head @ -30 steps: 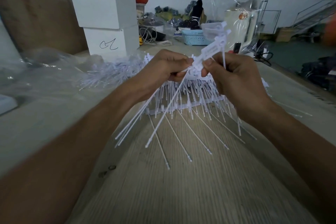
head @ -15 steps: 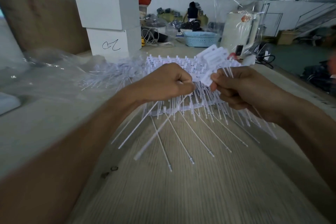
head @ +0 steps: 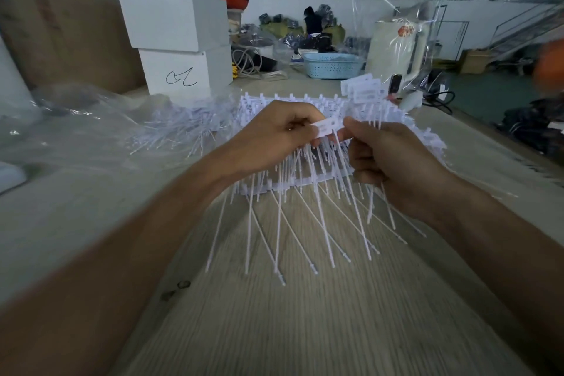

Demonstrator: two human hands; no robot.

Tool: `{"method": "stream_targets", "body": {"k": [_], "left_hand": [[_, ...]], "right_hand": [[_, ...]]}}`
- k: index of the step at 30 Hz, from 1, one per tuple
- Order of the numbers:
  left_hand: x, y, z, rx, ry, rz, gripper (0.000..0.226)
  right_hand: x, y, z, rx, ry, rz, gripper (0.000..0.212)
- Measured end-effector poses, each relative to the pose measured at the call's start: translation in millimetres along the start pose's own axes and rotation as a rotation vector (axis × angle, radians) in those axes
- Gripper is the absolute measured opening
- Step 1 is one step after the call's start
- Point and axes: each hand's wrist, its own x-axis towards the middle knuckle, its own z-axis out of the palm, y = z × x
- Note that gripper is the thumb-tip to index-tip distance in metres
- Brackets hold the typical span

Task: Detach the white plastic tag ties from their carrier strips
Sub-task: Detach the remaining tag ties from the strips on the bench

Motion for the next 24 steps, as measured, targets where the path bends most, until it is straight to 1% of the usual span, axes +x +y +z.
{"method": "stream_targets", "body": {"k": [3,5,8,11,13,15,17,21,24], "left_hand": [[-0.4,2.8,-1.9,-0.068,0.082,0.040,0.009],[-0.6,4.1,-3.7,-0.092,0.131,0.061,0.013],[-1.0,4.3,-3.1,-0.078,0.124,0.060,0.017],[-0.9,2.9,1.5,-0.011,0.135,0.029,0.013],[1.0,1.1,5.9,0.103,0.213,-0.026,0.011],[2.2,1.2,9.7,0.206,0.264,-0.091,0.026],[2.6,3.9,13.4,0.228,0.260,-0.111,0.039],[5.3,7.3,16.7,0.176,0.300,-0.129,0.046],[4.5,6.8,12.8,0.040,0.268,-0.178,0.051]], "right_hand": [[-0.9,-1.9,1.6,0.024,-0.010,0.007,0.038],[-1.9,-4.6,0.0,0.011,-0.026,-0.022,0.041],[-5.3,-5.1,0.0,-0.040,-0.082,-0.052,0.040],[-5.5,-2.0,3.1,-0.076,-0.026,-0.071,0.031],[-4.3,-1.2,3.1,-0.030,0.021,-0.067,0.031],[-3.8,-1.0,3.3,0.016,0.056,-0.065,0.033],[-4.4,0.7,5.3,0.054,0.069,-0.073,0.033],[-6.9,5.1,14.7,0.006,0.110,-0.142,0.038],[-7.7,5.0,16.5,-0.106,0.137,-0.289,0.038]]}}
